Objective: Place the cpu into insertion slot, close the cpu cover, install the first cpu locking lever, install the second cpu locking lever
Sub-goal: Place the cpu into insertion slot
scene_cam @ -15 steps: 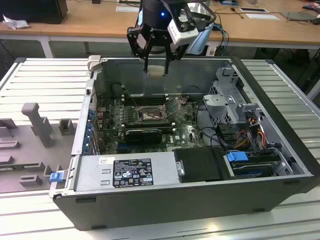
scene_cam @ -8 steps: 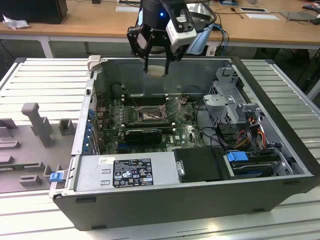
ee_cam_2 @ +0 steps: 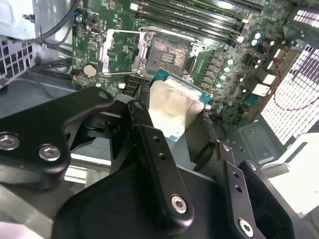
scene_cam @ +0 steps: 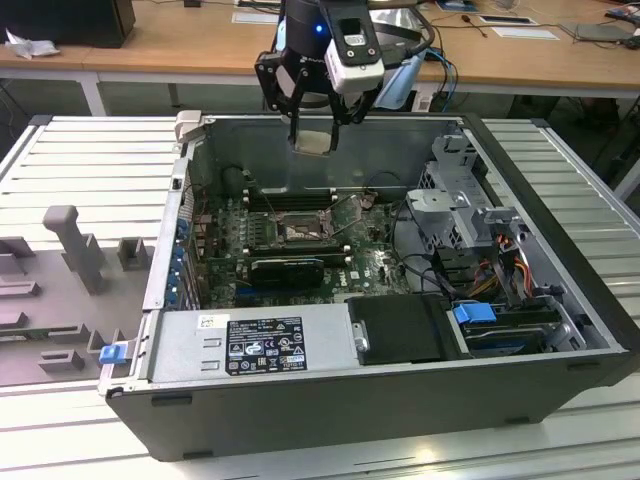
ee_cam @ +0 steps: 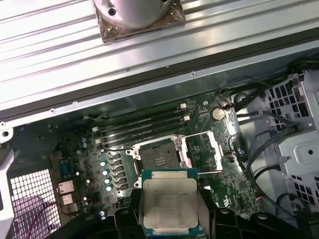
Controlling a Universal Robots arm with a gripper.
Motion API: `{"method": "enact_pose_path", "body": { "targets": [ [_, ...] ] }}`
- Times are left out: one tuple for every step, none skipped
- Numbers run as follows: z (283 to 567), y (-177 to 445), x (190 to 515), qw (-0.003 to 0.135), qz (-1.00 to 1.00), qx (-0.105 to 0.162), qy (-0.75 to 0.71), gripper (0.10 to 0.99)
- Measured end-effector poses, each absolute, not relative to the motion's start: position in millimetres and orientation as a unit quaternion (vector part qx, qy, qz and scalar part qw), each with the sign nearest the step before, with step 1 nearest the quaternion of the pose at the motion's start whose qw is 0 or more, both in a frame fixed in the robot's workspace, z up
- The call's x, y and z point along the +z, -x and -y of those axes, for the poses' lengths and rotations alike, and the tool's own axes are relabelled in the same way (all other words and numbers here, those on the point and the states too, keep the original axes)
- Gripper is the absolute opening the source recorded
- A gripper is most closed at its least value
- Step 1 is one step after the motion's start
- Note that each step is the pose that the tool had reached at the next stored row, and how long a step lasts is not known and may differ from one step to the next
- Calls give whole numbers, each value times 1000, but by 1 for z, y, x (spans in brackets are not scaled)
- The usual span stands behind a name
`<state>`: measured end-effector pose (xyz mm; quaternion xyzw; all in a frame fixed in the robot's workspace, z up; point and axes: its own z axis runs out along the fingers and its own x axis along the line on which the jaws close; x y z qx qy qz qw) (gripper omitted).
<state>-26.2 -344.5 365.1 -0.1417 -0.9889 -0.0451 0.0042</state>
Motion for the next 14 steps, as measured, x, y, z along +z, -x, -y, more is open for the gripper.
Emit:
{"method": "enact_pose_path", "body": {
  "targets": [
    [345, 26, 365, 4, 988, -45, 148, 529],
    [345, 26, 365, 4, 987, -45, 153, 529],
    [344, 26, 364, 4, 987, -45, 153, 529],
    [345, 26, 364, 4, 987, -45, 154, 529],
    [345, 26, 363, 4, 987, -45, 154, 529],
    [345, 26, 363, 4, 987, -45, 154, 529],
    [345, 26, 362, 4, 987, -45, 154, 529],
    [345, 26, 362, 4, 987, -45, 155, 529],
    [345, 26, 362, 3, 986, -45, 161, 529],
    [345, 26, 362, 3, 985, -45, 167, 529],
    [345, 26, 362, 3, 984, -45, 171, 529],
    [345, 26, 362, 3, 983, -45, 177, 529],
    [345, 26, 362, 2, 982, -45, 183, 529],
    [345, 26, 362, 2, 981, -45, 190, 529]
  ]
}}
